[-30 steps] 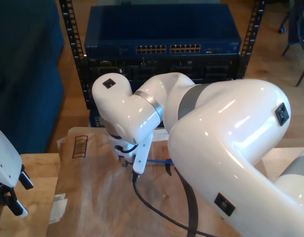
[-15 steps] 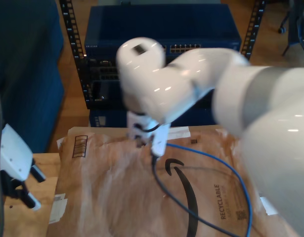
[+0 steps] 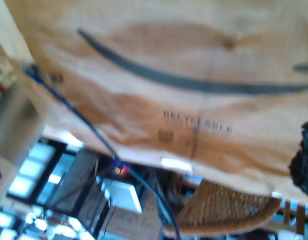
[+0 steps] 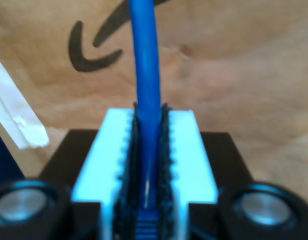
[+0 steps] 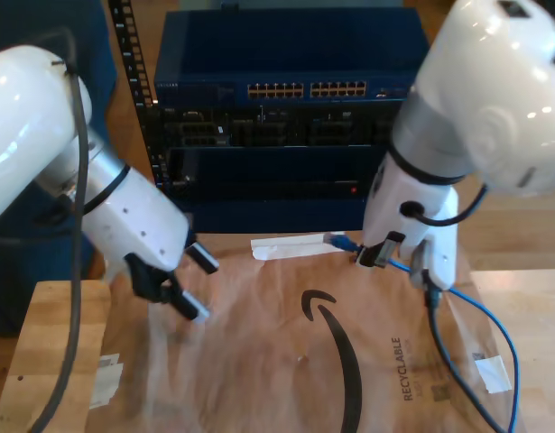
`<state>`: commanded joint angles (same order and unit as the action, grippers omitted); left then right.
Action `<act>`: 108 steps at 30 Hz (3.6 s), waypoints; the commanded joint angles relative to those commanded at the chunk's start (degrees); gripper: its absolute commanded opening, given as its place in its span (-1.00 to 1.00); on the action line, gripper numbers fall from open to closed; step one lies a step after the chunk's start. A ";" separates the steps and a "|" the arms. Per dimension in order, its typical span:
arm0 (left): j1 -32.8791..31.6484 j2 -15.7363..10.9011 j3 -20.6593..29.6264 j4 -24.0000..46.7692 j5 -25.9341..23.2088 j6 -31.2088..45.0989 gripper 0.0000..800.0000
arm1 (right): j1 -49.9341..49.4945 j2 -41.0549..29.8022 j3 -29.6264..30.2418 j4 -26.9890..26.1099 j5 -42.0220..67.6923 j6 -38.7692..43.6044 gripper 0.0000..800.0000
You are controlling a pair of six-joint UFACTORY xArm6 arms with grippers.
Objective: Grab the cable and plug it in
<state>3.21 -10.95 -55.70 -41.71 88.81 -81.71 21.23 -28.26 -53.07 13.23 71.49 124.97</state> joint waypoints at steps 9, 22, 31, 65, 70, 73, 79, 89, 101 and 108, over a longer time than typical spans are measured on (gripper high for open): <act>-1.05 0.44 -2.20 -9.67 6.68 6.51 0.99 | -4.22 -0.62 -5.36 11.43 6.15 -5.27 -0.99; 1.41 0.26 -2.64 -19.25 13.45 10.46 0.98 | -6.95 3.34 -7.56 22.15 7.82 -8.97 -0.99; 3.69 0.35 -2.73 -21.54 14.15 10.29 0.80 | -6.77 3.52 -6.59 22.15 7.82 -8.97 -0.99; 3.69 0.44 -2.20 -21.71 15.91 9.41 -0.09 | -6.15 6.86 -7.03 22.42 7.74 -9.14 -0.99; 3.69 0.44 -2.02 -21.71 15.82 9.32 -0.30 | -5.54 6.95 -7.03 22.42 7.74 -9.14 -0.99; 3.69 0.44 -1.85 -21.71 15.56 9.32 -0.40 | -5.45 7.12 -7.03 22.42 7.74 -9.14 -0.99; 3.69 0.44 -1.85 -21.63 15.30 9.32 -0.93 | -5.27 7.12 -7.03 22.42 7.65 -9.14 -0.99; 3.69 0.79 -2.55 -21.45 15.38 5.27 -0.99 | -5.63 4.84 -8.79 22.42 7.12 -16.62 0.99; 8.09 7.30 -3.52 -25.05 21.80 -5.19 -0.99 | -4.13 -0.53 -8.53 20.92 1.05 -21.54 0.99; 11.78 10.55 -4.66 -28.75 25.05 -8.35 -1.00 | 1.05 -0.44 -8.62 20.92 -0.88 -28.84 0.99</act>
<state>14.99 -0.40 -60.36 -70.46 113.87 -90.07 22.29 -28.70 -61.68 34.15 70.62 96.13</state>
